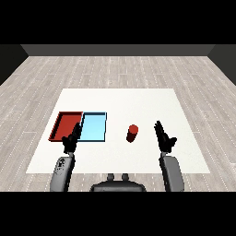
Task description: Pick the red can and put it in the red box
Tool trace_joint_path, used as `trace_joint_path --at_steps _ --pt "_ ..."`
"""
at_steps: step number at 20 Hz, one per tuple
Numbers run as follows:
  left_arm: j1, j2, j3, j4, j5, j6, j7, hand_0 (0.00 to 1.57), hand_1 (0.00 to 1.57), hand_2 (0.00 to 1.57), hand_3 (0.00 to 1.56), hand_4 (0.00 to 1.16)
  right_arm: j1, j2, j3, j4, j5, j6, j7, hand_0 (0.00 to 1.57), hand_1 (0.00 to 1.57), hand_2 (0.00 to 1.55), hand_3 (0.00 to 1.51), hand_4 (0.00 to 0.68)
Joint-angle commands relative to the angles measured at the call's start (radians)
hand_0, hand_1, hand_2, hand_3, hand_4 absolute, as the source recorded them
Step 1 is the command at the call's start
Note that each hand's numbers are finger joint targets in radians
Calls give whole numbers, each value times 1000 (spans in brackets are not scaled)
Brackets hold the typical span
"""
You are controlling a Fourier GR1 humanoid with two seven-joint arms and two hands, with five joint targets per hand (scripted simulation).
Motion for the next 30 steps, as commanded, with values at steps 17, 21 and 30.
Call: trace_joint_path --at_steps 17,21,30 --pt "-19 -78 25 -28 70 -80 -469 0 0 0 0 0 144 -144 -194 -102 -214 323 -310 0 0 0 0 0" --pt "11 -44 50 -69 94 -116 -448 0 0 0 0 0 95 -135 -208 -64 -193 320 -298 0 0 0 0 0" --pt "99 -73 29 -119 75 -116 -520 0 0 0 0 0 7 -83 -168 30 -152 287 -291 0 0 0 0 0"
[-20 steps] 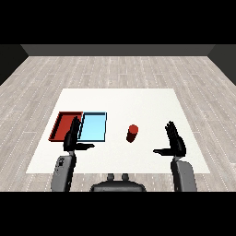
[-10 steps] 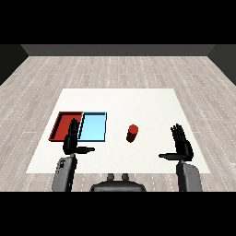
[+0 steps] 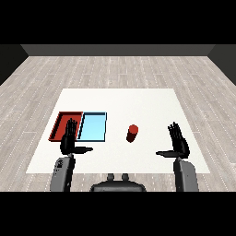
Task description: Pick the red can and put it in the red box
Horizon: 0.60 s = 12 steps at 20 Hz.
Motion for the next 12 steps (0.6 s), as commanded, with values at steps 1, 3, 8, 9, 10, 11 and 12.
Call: trace_joint_path --at_steps 1,3,8,9,10,11,12 --pt "-54 5 12 -7 13 13 65 0 0 0 0 0 -78 -6 -13 128 -5 12 -9 0 0 0 0 0" --pt "14 -8 -1 -32 2 5 8 0 0 0 0 0 -38 -12 -7 108 18 32 -31 0 0 0 0 0" --pt "-2 -47 -43 -9 -36 42 -1 0 0 0 0 0 -120 69 68 47 63 -89 87 0 0 0 0 0" --pt "74 -29 -36 -112 4 13 46 0 0 0 0 0 -33 41 44 4 24 -25 65 0 0 0 0 0" --pt "-10 -3 18 -31 39 -3 42 0 0 0 0 0 -100 33 37 48 24 -44 100 0 0 0 0 0" --pt "49 -36 -18 -29 -5 13 -47 0 0 0 0 0 -109 20 35 40 25 -39 118 0 0 0 0 0" --pt "-36 8 38 41 40 -18 -12 0 0 0 0 0 -165 65 84 94 85 -90 96 0 0 0 0 0"
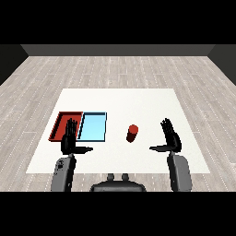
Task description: Pick the red can and put it in the red box
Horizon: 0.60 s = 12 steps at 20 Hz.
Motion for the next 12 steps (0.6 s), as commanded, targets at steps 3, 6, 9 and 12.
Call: trace_joint_path --at_steps 3,6,9,12 --pt "-87 29 53 12 42 5 67 0 0 0 0 0 -41 63 45 79 13 -28 -19 0 0 0 0 0" --pt "29 -26 -20 -7 -8 7 -23 0 0 0 0 0 -29 65 31 57 -54 -9 43 0 0 0 0 0" --pt "-80 35 54 58 31 -11 19 0 0 0 0 0 -81 46 16 156 -52 -2 4 0 0 0 0 0" --pt "-76 -34 -11 48 -32 70 34 0 0 0 0 0 -186 66 16 318 -32 -20 -50 0 0 0 0 0"
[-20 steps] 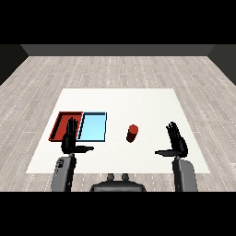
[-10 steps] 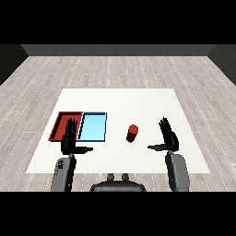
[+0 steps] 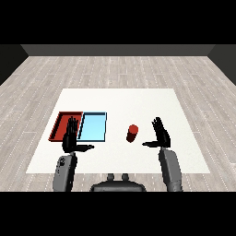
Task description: Pick the red can and put it in the red box
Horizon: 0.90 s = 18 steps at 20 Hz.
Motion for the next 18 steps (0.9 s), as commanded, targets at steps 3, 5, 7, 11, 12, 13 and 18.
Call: trace_joint_path --at_steps 3,5,7,11,12,13,18 --pt "52 6 -13 -98 -2 12 64 0 0 0 0 0 4 39 31 50 7 -31 -40 0 0 0 0 0" --pt "52 -5 -16 -61 -13 12 12 0 0 0 0 0 -20 43 50 73 1 -19 -19 0 0 0 0 0" --pt "31 -23 -32 -74 -19 35 37 0 0 0 0 0 -26 57 88 121 4 -62 -66 0 0 0 0 0" --pt "66 -21 -44 -108 -17 23 52 0 0 0 0 0 -47 58 65 189 -6 -61 -104 0 0 0 0 0" --pt "24 24 2 -107 38 -20 86 0 0 0 0 0 -17 58 158 200 -46 -106 -153 0 0 0 0 0" --pt "-13 10 -8 -46 8 -1 62 0 0 0 0 0 -9 58 121 101 -32 -74 -53 0 0 0 0 0" --pt "18 0 0 11 9 -23 -48 0 0 0 0 0 -122 59 130 258 -72 -109 -113 0 0 0 0 0"
